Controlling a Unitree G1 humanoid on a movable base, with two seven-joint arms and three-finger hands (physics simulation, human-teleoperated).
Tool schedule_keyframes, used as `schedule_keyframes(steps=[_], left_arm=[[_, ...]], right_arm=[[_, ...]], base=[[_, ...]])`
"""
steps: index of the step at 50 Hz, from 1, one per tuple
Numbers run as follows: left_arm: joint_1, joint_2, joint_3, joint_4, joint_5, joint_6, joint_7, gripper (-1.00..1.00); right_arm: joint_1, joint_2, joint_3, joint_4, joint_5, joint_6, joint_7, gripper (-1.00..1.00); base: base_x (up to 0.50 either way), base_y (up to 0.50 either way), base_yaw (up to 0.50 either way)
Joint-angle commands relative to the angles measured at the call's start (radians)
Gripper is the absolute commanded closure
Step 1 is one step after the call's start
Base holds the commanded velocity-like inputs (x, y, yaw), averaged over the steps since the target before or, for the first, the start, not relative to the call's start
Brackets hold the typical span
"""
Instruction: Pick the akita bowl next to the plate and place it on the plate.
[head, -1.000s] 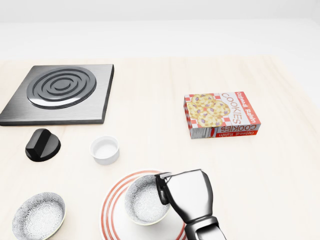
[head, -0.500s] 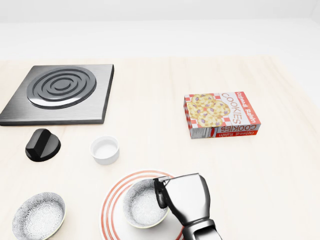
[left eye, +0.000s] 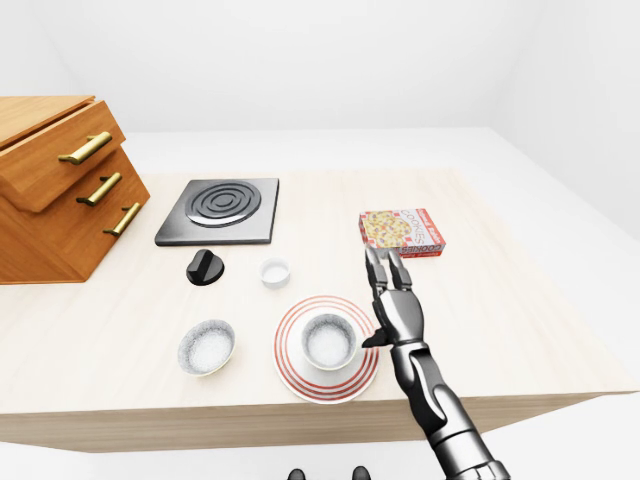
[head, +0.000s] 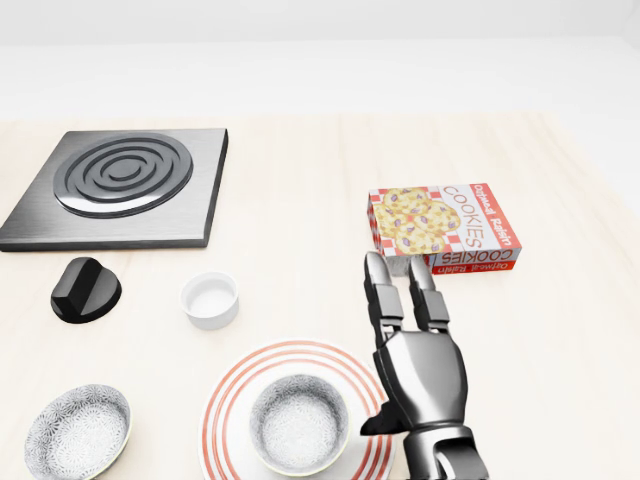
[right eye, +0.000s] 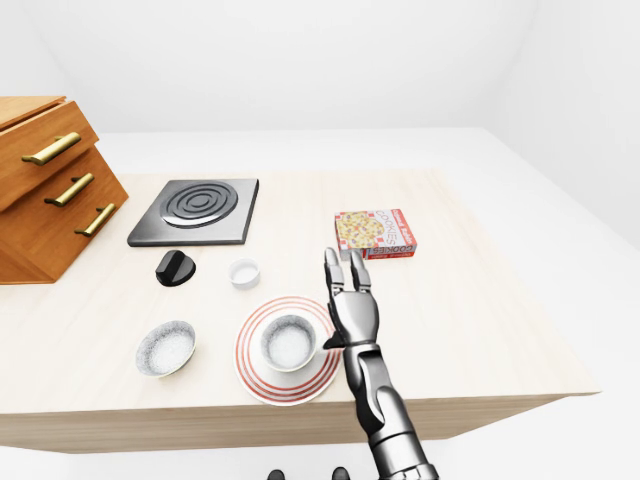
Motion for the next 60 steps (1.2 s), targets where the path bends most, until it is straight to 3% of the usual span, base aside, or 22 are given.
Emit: schedule_keyframes(steps=[1,17,60], left_arm=[[-0.005,-0.008,-0.003,-0.019,0.021,0.0,0.018,-1.0],[-0.016,-0.008,-0.009,0.001,0.028,0.0,0.008,-1.0],[0.018,-0.008,0.027,-0.062,0.031,0.0,0.022,-1.0]], right_arm=[[0.023,-0.077,-0.081,-0.194,-0.013,0.0,0.115,-1.0],[-0.065,-0.119,-0.205,-0.265,0.077,0.0,0.242,-1.0],[-0.063,-0.203,-0.405,-0.604,0.305,0.0,0.522,-1.0]], base=[[0.0,0.0,0.0],[0.0,0.0,0.0],[0.0,0.0,0.0]])
